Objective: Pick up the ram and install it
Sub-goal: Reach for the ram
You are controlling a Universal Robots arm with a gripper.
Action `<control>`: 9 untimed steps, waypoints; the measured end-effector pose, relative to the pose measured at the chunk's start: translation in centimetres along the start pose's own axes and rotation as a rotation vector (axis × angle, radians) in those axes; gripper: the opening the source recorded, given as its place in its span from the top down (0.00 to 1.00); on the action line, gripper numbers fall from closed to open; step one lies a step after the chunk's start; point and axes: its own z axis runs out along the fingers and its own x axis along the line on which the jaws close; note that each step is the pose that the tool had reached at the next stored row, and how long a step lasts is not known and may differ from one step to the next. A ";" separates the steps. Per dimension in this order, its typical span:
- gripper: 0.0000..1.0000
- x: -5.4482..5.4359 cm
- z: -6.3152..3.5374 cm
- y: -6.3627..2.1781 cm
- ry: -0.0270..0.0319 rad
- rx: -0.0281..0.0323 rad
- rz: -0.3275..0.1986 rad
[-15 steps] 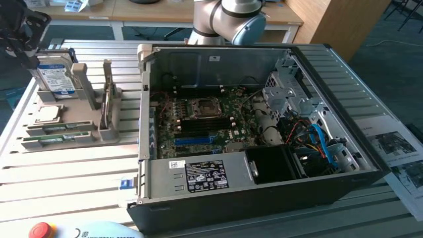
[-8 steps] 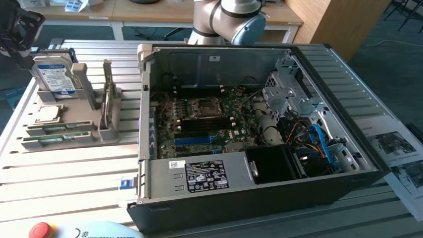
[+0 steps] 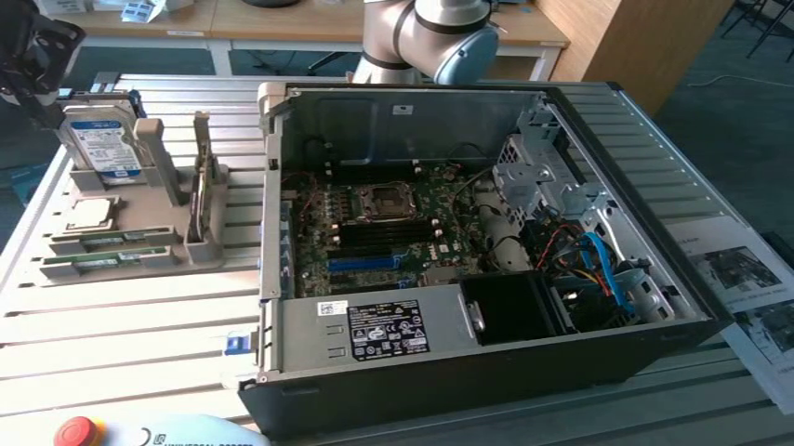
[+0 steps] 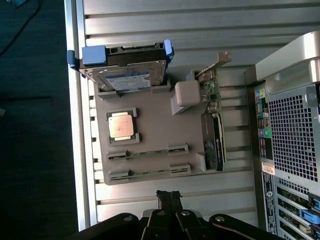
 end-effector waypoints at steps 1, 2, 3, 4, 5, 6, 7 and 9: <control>0.89 0.0 0.01 0.11 -0.0001 0.0000 0.000; 0.89 0.0 0.01 0.23 0.0001 0.0001 0.000; 0.89 0.1 0.03 0.50 0.0000 0.0003 0.000; 0.89 0.1 0.04 0.65 0.0000 0.0004 0.000; 0.89 0.1 0.05 0.81 0.0000 0.0007 0.000; 0.89 0.1 0.06 0.98 0.0000 0.0009 0.000; 0.89 0.1 0.08 1.36 -0.0001 0.0013 0.000; 0.89 0.2 0.10 1.67 -0.0002 0.0015 0.000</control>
